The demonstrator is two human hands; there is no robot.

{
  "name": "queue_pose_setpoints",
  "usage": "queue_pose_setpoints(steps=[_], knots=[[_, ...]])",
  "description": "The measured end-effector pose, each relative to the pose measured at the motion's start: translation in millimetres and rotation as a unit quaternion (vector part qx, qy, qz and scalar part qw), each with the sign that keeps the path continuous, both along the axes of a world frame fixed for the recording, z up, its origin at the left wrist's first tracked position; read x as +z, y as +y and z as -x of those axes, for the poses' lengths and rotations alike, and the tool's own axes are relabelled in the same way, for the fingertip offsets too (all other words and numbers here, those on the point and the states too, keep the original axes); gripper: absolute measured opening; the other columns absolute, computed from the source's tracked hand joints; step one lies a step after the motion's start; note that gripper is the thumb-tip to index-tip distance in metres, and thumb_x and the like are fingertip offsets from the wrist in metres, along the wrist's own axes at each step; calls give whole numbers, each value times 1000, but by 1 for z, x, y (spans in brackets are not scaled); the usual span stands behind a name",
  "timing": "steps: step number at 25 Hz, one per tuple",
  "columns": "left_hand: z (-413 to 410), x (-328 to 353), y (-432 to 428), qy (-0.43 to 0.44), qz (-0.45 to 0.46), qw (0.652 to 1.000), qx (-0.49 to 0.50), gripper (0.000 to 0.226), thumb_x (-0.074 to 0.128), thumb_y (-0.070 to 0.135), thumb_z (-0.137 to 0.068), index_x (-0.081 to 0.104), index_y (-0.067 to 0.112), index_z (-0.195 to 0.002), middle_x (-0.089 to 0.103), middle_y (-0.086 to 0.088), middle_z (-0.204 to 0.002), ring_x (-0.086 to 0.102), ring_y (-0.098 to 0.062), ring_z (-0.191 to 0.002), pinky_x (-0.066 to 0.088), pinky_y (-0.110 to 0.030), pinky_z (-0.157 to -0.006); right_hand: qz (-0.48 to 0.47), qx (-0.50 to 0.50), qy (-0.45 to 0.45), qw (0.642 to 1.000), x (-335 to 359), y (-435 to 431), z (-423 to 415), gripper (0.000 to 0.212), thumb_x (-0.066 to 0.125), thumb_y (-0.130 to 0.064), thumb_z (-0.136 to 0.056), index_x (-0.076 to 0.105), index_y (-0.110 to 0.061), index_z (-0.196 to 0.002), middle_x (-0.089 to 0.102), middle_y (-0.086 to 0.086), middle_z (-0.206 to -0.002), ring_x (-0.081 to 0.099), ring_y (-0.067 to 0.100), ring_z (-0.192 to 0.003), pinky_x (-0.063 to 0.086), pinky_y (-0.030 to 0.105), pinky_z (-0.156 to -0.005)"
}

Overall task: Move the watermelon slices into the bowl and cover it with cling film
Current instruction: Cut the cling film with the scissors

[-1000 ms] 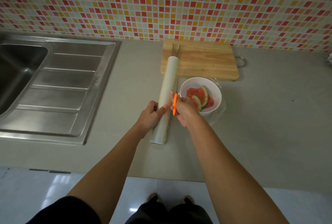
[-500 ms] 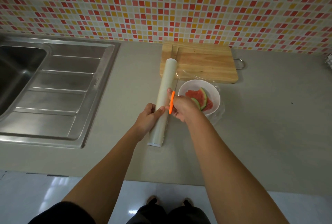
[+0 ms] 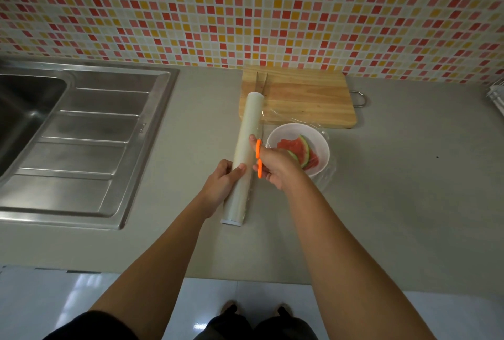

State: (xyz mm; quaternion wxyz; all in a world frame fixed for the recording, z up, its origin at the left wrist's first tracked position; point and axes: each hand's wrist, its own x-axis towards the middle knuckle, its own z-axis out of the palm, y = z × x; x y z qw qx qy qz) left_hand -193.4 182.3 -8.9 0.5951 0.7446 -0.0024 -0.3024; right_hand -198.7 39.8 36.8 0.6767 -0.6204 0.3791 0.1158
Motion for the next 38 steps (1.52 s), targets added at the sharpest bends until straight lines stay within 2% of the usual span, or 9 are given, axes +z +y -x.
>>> queue_pose_setpoints(steps=[6, 13, 16, 20, 23, 27, 33, 36, 38], knots=[[0, 2, 1, -7, 3, 1000, -4, 37, 57, 57, -75, 49, 22, -85, 57, 0, -86, 57, -20, -80, 45, -37, -73, 6, -12, 2, 1000, 2, -5, -11, 72, 64, -60, -71, 54, -3, -115, 54, -3, -67, 57, 5, -46, 49, 18, -50], [-1, 5, -1, 3, 17, 1000, 0, 36, 59, 54, -76, 49, 21, -84, 59, -7, -90, 60, -29, -86, 48, -46, -79, 13, -4, -15, 1000, 0, -15, -17, 65, 64, -55, -76, 51, -5, -117, 50, -6, -72, 50, 5, -54, 45, 17, -54], [1, 4, -1, 21, 26, 999, 1, 35, 59, 52, -78, 48, 19, -86, 59, -7, -89, 59, -26, -82, 47, -42, -75, 28, -15, -19, 999, -1, -19, -22, 51, 65, -49, -78, 58, -5, -104, 54, -4, -69, 52, 7, -56, 46, 24, -69], [3, 5, -2, 50, 40, 998, 5, 29, 57, 45, -88, 48, 17, -88, 59, -4, -87, 57, -19, -76, 45, -33, -69, 48, -7, -9, 999, -3, -20, -28, 47, 64, -56, -75, 53, -10, -71, 55, -2, -66, 52, 11, -57, 48, 27, -74], [6, 8, -3, 57, 49, 997, 1, 26, 55, 41, -90, 46, 17, -86, 56, -2, -82, 56, -14, -68, 45, -27, -61, 48, -11, 2, 999, 0, -23, -33, 51, 64, -60, -72, 54, -10, -71, 54, -2, -67, 54, 13, -65, 52, 29, -85], [9, 12, -5, 68, 64, 996, 6, 25, 53, 38, -92, 44, 13, -92, 56, -2, -82, 56, -11, -65, 47, -23, -56, 28, -5, 5, 1000, 2, -25, -37, 60, 64, -60, -72, 57, -9, -102, 52, -5, -69, 53, 6, -56, 45, 16, -50], [9, 13, -5, 84, 64, 994, 3, 25, 53, 38, -92, 45, 15, -89, 57, -1, -81, 57, -11, -65, 47, -24, -57, 22, -5, 11, 1000, -2, -27, -42, 63, 63, -59, -73, 59, -6, -108, 55, -4, -72, 53, 7, -59, 47, 18, -60], [8, 12, -4, 87, 65, 994, 7, 25, 53, 38, -91, 44, 15, -89, 56, -2, -81, 57, -13, -66, 46, -26, -59, 9, -2, 12, 1000, 2, -28, -44, 57, 66, -58, -71, 58, -9, -98, 56, -5, -71, 53, 6, -56, 41, 15, -43], [7, 12, -3, 87, 69, 994, 8, 25, 53, 38, -91, 45, 14, -90, 57, -2, -80, 57, -13, -66, 46, -27, -59, 1, 0, 13, 1000, 5, -29, -46, 56, 67, -61, -68, 57, -10, -88, 55, -3, -67, 53, 6, -55, 38, 16, -40]])
